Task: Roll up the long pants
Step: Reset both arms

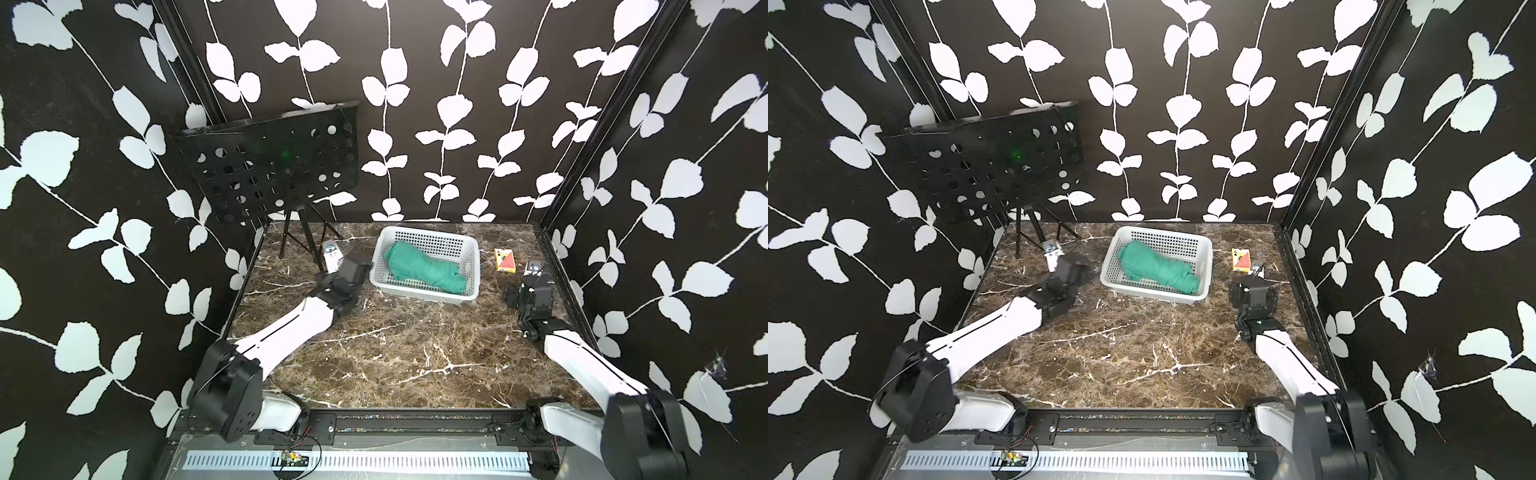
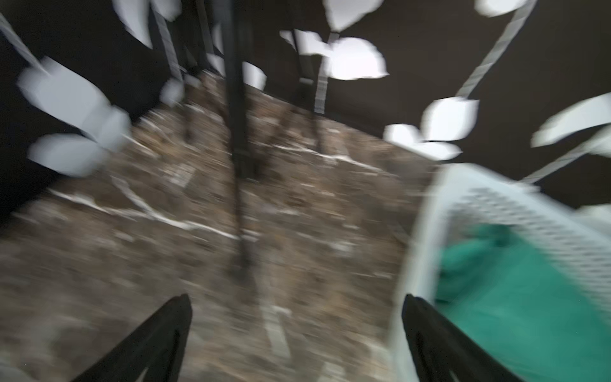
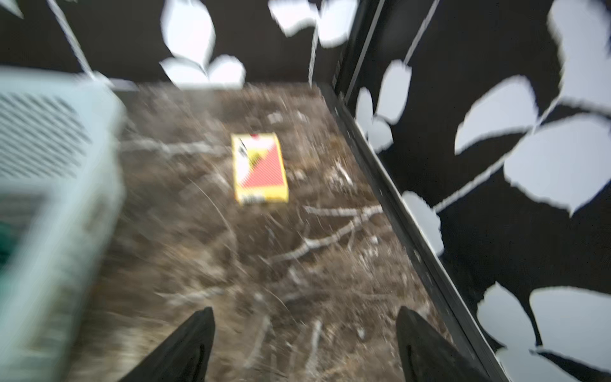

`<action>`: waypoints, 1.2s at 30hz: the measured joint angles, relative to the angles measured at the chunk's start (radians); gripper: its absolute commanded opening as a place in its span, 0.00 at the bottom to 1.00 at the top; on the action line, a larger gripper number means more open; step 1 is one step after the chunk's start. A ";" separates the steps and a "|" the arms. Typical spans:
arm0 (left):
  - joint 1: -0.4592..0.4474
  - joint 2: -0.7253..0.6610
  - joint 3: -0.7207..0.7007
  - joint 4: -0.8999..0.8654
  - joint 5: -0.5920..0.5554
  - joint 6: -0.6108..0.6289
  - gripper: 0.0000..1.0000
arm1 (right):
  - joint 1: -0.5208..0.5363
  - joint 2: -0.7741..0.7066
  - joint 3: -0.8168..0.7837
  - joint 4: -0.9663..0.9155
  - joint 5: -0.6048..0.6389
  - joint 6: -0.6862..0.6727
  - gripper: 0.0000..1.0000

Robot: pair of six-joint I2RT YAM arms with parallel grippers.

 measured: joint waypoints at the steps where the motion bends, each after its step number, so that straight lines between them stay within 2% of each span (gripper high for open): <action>1: 0.040 -0.043 -0.053 0.023 0.016 0.082 0.99 | -0.012 0.024 -0.035 0.047 -0.001 -0.010 0.88; 5: 0.213 -0.187 -0.227 0.105 0.127 0.274 0.99 | -0.018 0.126 -0.121 0.261 -0.043 -0.052 0.88; 9: 0.330 -0.198 -0.340 0.216 0.185 0.358 0.99 | -0.018 0.245 -0.138 0.462 -0.114 -0.106 0.85; 12: 0.344 -0.181 -0.396 0.304 0.213 0.415 0.99 | -0.018 0.342 -0.162 0.638 -0.169 -0.139 0.86; 15: 0.351 -0.160 -0.436 0.422 0.230 0.479 0.99 | -0.019 0.362 -0.175 0.659 -0.200 -0.154 0.88; 16: 0.356 -0.139 -0.440 0.460 0.231 0.496 0.99 | -0.021 0.362 -0.174 0.670 -0.197 -0.154 0.91; 17: 0.365 -0.114 -0.445 0.504 0.233 0.510 0.99 | -0.022 0.362 -0.168 0.672 -0.181 -0.148 0.99; 18: 0.373 -0.089 -0.455 0.550 0.234 0.520 0.99 | -0.024 0.362 -0.163 0.669 -0.168 -0.136 0.99; 22: 0.405 0.006 -0.525 0.714 0.257 0.549 0.99 | -0.033 0.361 -0.151 0.666 -0.124 -0.121 0.99; 26: 0.420 0.113 -0.529 0.858 0.291 0.577 0.99 | -0.034 0.361 -0.151 0.665 -0.105 -0.110 0.99; 32: 0.426 0.226 -0.497 0.969 0.387 0.615 0.99 | -0.034 0.361 -0.151 0.664 -0.100 -0.107 0.99; 36: 0.430 0.243 -0.499 1.004 0.409 0.623 0.99 | -0.034 0.362 -0.151 0.661 -0.097 -0.107 0.99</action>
